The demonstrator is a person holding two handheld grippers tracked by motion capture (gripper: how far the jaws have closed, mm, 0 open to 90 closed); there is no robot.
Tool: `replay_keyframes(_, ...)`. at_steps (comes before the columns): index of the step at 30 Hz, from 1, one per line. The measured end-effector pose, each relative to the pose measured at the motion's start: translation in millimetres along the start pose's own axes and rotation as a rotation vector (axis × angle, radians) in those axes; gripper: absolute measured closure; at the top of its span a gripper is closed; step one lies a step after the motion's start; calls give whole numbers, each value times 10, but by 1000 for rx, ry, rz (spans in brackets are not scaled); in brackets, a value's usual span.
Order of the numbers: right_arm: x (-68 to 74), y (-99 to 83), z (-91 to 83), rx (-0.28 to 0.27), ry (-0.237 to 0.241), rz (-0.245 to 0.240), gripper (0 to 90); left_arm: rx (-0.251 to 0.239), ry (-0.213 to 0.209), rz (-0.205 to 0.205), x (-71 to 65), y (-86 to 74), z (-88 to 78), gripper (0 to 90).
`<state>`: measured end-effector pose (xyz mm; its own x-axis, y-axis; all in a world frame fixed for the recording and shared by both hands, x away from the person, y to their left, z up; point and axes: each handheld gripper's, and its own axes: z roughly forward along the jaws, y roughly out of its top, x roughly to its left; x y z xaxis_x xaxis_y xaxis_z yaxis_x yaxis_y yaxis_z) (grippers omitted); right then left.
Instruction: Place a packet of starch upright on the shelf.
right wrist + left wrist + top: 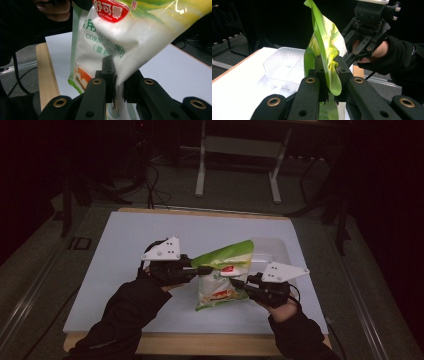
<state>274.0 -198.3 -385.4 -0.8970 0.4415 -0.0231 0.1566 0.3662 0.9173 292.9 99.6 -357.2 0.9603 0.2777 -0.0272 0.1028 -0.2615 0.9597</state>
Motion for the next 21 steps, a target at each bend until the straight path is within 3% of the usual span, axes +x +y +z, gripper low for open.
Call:
replay_keyframes(5,1,16,-18,-6,-5,-5,824,-15,-6,-6,16,-5,-6,827)
replay_keyframes(10,-27,36,-52,-31,-13,12,825,-53,-3,-11,29,-9,-21,709)
replay_keyframes(11,-33,42,-64,-34,-19,16,825,-64,7,-12,36,-7,-34,663)
replay_keyframes(12,-61,49,-96,-47,-26,35,826,-91,22,-27,53,-10,-60,524)
replay_keyframes(13,-75,50,-113,-52,-32,40,826,-91,22,-27,53,-10,-60,462)
replay_keyframes(14,-90,54,-134,-57,-38,42,826,-104,51,-26,55,-17,-71,405)
replay_keyframes(16,-113,67,-182,-73,-59,50,826,-145,96,-50,82,-56,-118,307)
replay_keyframes(19,-171,89,-267,-97,-96,56,825,-154,111,-72,99,-91,-146,149)
replay_keyframes(20,-194,96,-300,-104,-107,59,825,-142,155,-81,94,-124,-160,123)
replay_keyframes(21,-194,96,-300,-104,-107,59,825,-142,155,-81,94,-124,-160,122)
